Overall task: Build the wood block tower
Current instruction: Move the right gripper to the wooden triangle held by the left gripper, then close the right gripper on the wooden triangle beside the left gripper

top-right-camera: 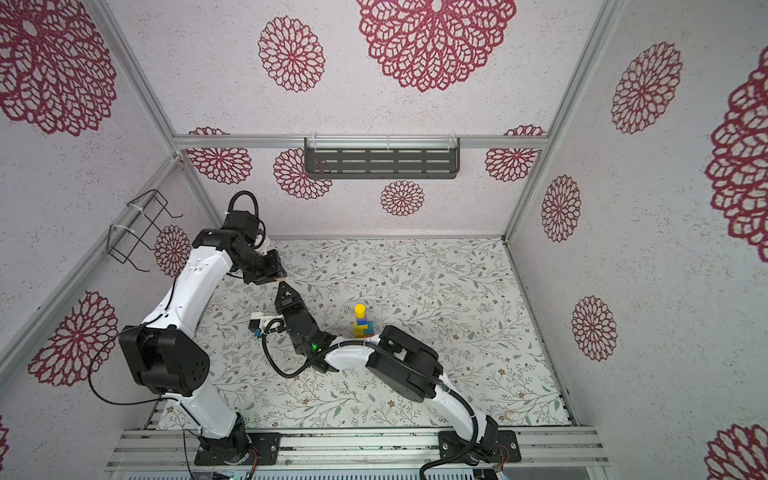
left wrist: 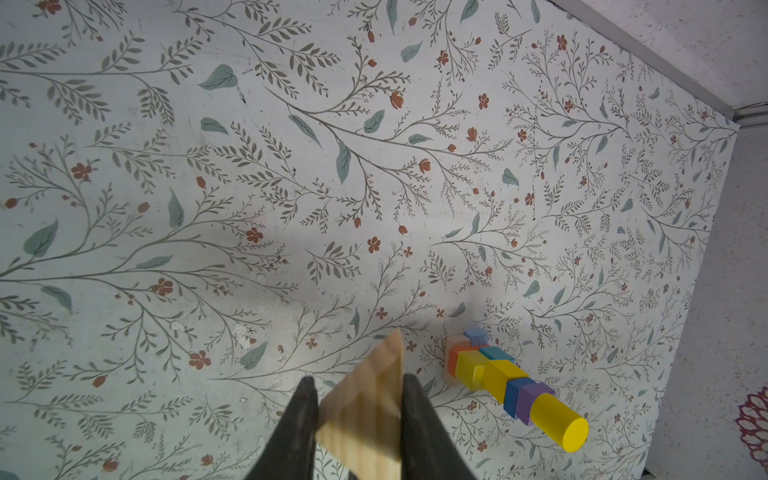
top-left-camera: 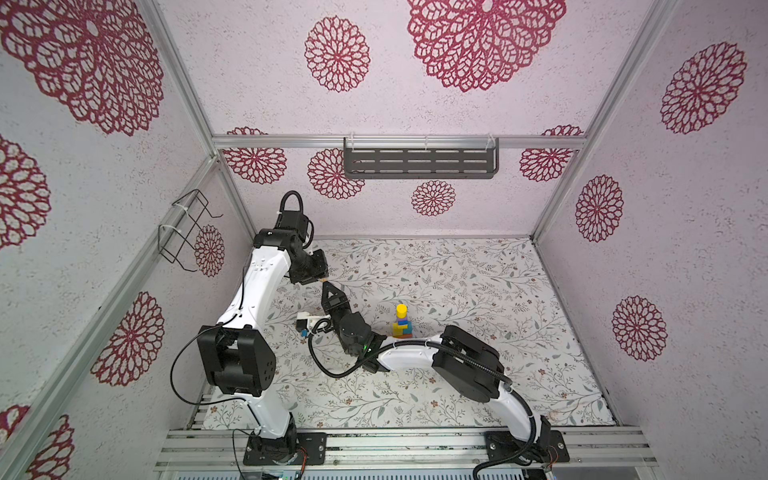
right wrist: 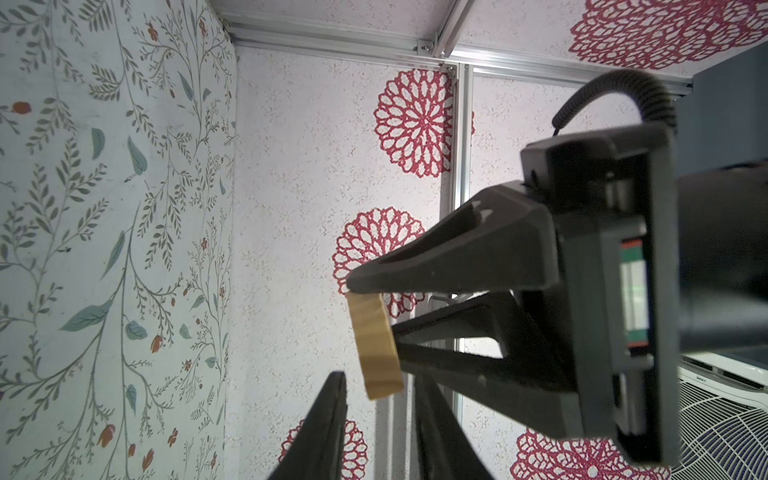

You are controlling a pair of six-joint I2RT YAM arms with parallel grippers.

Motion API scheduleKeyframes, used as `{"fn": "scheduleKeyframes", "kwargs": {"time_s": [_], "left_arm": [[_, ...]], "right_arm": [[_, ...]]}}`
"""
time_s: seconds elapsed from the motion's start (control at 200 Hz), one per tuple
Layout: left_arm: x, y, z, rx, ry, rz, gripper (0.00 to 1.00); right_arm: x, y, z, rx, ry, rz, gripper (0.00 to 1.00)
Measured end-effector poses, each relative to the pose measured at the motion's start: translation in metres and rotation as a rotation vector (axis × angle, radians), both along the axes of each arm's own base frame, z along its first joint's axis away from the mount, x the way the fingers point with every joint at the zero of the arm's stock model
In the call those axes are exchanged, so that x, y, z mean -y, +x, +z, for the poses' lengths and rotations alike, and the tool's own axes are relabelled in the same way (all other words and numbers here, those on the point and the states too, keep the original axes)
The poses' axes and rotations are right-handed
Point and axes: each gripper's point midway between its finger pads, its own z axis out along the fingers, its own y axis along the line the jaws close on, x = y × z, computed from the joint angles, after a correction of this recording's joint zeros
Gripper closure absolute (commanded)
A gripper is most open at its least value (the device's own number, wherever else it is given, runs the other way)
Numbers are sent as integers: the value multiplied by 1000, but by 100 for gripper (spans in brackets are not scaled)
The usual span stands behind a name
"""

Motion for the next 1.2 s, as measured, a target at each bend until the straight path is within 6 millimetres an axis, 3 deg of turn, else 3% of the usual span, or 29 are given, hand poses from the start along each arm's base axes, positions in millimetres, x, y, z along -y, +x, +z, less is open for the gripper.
{"fn": "scheduleKeyframes", "kwargs": {"time_s": [0.135,0.946,1.201], "left_arm": [[1,0,1,3,-3,-1,74],[5,-5,8,16,-5,-13,74],[5,-4,9,31,10,-13,74]], "right_arm": [[0,1,8,9,19,-9,69],[-6,5,8,38,32,-18,74],[-7,8,6,43,36,-36,80]]}}
